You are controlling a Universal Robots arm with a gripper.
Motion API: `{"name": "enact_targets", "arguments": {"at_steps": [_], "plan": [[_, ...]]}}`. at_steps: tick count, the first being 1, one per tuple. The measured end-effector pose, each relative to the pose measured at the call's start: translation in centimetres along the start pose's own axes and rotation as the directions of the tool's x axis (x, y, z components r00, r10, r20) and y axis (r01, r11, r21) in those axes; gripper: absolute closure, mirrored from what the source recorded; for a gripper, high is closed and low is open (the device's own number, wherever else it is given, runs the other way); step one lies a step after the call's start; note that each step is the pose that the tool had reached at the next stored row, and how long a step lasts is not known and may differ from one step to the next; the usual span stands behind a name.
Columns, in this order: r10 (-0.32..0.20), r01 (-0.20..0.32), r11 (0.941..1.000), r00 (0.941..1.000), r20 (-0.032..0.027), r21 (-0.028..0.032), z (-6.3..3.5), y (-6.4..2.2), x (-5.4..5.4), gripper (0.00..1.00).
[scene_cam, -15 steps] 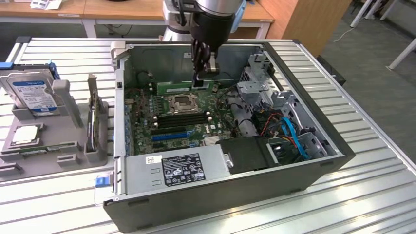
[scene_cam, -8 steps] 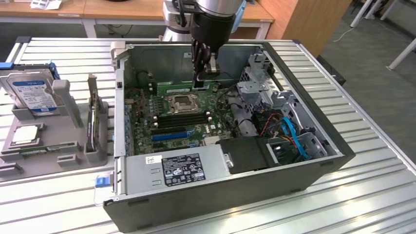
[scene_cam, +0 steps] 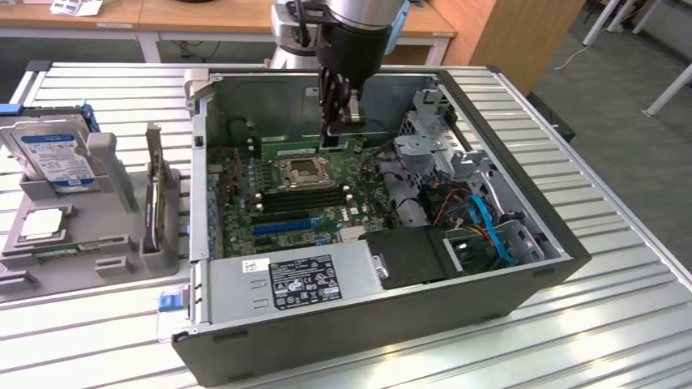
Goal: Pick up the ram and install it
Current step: 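Press down the ram until it locks into place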
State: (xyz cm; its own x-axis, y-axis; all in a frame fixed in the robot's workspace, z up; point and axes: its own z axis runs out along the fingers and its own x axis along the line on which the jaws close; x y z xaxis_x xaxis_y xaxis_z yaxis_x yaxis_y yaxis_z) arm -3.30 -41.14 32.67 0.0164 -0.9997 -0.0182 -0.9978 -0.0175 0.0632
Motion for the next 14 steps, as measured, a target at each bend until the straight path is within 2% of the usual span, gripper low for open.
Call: {"name": "enact_targets", "arguments": {"at_steps": [14], "plan": [[0.000, 0.000, 1.0000, 1.0000, 0.0000, 0.0000, 1.23, -0.08, 0.0, 0.88]]}}
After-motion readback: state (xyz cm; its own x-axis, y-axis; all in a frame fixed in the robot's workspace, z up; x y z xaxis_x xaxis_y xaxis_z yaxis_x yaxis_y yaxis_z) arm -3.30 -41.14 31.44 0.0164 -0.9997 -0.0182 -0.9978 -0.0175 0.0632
